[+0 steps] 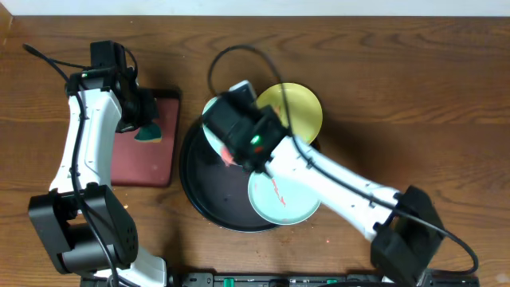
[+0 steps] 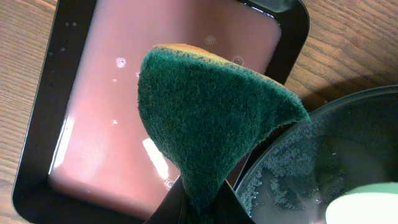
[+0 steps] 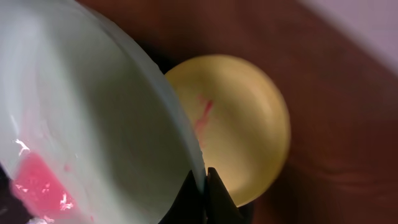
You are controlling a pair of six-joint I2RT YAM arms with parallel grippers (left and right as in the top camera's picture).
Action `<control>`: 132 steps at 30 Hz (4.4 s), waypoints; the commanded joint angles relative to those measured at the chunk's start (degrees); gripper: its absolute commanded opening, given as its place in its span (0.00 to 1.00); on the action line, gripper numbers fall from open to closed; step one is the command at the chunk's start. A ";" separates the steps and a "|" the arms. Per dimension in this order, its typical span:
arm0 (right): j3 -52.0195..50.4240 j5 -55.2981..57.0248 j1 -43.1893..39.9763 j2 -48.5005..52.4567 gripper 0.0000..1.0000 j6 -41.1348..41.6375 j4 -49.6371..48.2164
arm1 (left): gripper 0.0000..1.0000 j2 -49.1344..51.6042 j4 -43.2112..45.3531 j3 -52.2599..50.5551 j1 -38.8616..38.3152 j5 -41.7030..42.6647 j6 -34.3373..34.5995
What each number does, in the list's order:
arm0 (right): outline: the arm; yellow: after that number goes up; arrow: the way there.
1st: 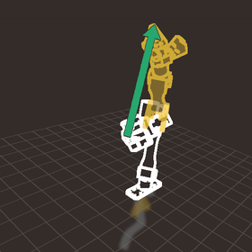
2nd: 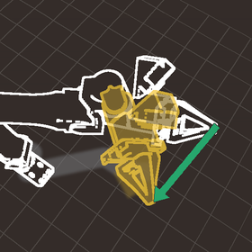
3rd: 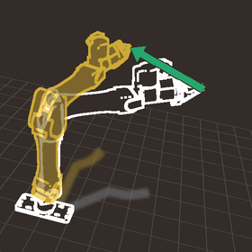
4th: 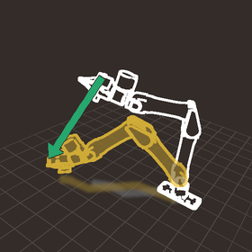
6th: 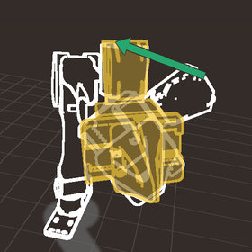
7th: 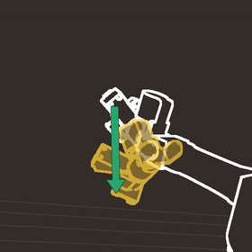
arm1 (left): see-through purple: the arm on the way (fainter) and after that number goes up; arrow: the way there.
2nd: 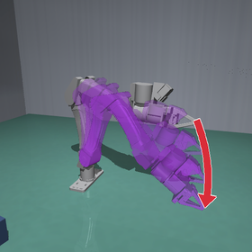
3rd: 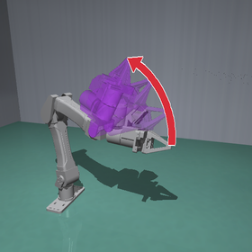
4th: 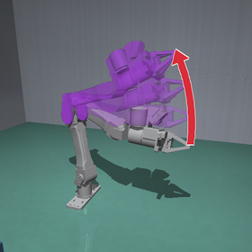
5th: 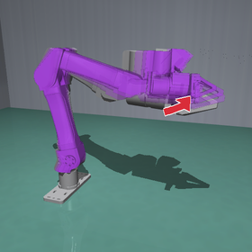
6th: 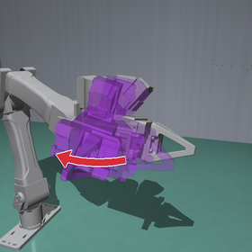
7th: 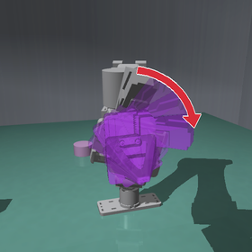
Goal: Clean dirty plates on tray and stack at the side
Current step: 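Lift the light-green plate with the right gripper and place it right of the tray, then move right gripper back and grip the rim of the other light-green plate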
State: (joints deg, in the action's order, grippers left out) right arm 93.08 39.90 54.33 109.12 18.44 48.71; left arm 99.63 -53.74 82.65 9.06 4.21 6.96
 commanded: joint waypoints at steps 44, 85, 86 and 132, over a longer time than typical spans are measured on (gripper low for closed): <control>0.24 -53.90 -34.56 -15.28 0.01 3.58 5.49 | 0.07 -0.42 0.04 0.07 0.26 0.28 -1.16; -32.98 -56.11 -66.49 -16.09 0.25 -12.00 -1.68 | 0.07 -0.42 1.51 0.07 0.24 0.28 -1.14; -31.52 -56.87 -65.96 -16.46 0.26 -12.35 -0.48 | 0.08 -0.42 1.49 0.07 0.24 0.28 -1.14; -24.52 -53.86 -26.95 -3.34 0.22 -3.37 6.25 | 0.07 -0.42 1.53 0.07 0.24 0.28 -1.11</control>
State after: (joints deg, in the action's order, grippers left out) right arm 68.73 -14.24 25.28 105.47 11.60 55.66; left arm 99.63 -52.25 82.63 9.06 4.34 6.96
